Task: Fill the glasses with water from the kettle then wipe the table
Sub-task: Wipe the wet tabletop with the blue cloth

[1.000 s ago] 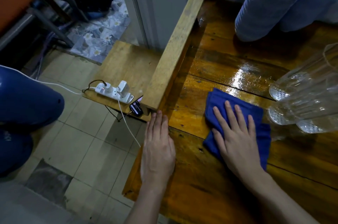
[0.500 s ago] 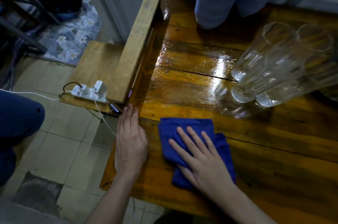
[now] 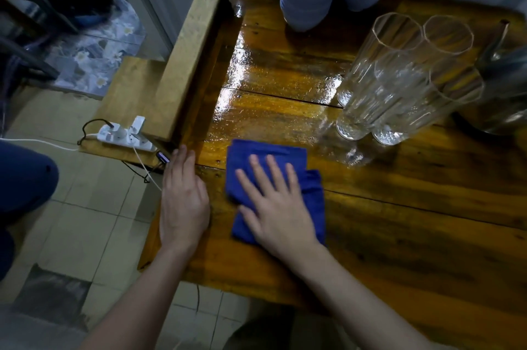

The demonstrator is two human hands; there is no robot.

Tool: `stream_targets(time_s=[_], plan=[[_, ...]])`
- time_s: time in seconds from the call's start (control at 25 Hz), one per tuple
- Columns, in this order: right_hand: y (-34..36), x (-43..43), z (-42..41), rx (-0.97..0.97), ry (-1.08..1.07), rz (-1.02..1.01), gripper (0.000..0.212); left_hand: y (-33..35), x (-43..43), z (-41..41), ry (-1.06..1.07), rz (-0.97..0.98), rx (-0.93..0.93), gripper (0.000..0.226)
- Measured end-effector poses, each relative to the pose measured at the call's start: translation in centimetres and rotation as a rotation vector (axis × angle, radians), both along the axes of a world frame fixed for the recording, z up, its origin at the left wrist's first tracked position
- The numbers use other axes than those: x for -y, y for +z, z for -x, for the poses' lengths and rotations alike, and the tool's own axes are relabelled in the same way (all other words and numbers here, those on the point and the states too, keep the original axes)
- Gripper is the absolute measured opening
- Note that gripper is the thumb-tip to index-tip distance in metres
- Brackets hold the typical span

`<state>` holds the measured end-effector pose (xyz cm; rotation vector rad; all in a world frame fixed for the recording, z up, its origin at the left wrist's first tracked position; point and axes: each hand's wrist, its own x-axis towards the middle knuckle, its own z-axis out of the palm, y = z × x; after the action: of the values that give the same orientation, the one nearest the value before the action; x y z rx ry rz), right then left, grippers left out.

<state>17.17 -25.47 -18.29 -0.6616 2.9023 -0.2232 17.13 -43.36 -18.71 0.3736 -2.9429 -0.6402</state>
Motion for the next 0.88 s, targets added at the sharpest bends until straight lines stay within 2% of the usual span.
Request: stream_targets(time_s=[0.12, 0.24, 0.32, 0.44, 0.52, 0.6, 0.72, 0.8, 0.88], plan=[[0.0, 0.7, -4.0, 0.019, 0.14, 0.011, 0.063, -0.1, -0.1, 0.0, 0.0, -0.007, -0.012, 0.042], [-0.5, -6.1, -6.9, -0.014, 0.159, -0.021, 0.066, -0.1, 0.0, 0.0, -0.01, 0.01, -0.011, 0.043], [-0.7, -12.6, -7.7, -0.02, 0.035, -0.039, 0.068, -0.1, 0.0, -0.1, -0.026, 0.022, -0.013, 0.043], [0.0, -20.5, -7.3, 0.013, -0.318, 0.002, 0.061, 0.0, -0.1, -0.1, -0.045, 0.076, -0.014, 0.043], [0.1, -21.6, -6.1, 0.004, -0.536, 0.027, 0.059, -0.2, -0.1, -0.2, -0.056, 0.14, -0.006, 0.043], [0.0, -18.8, -4.5, -0.031, -0.656, 0.027, 0.059, -0.6, 0.0, -0.1, -0.071, 0.204, 0.01, 0.042], [-0.1, -11.5, -3.2, -0.042, -0.483, 0.041, 0.058, -0.5, 0.0, 0.3, -0.089, 0.257, 0.061, 0.043], [0.0, -7.7, -4.2, -0.04, -0.279, 0.047, 0.06, 0.1, -1.0, -0.2, -0.074, 0.223, 0.047, 0.041], [-0.2, -6.7, -6.1, -0.024, -0.09, 0.039, 0.063, 0.7, -3.4, -1.3, -0.173, 0.149, 0.008, 0.04]])
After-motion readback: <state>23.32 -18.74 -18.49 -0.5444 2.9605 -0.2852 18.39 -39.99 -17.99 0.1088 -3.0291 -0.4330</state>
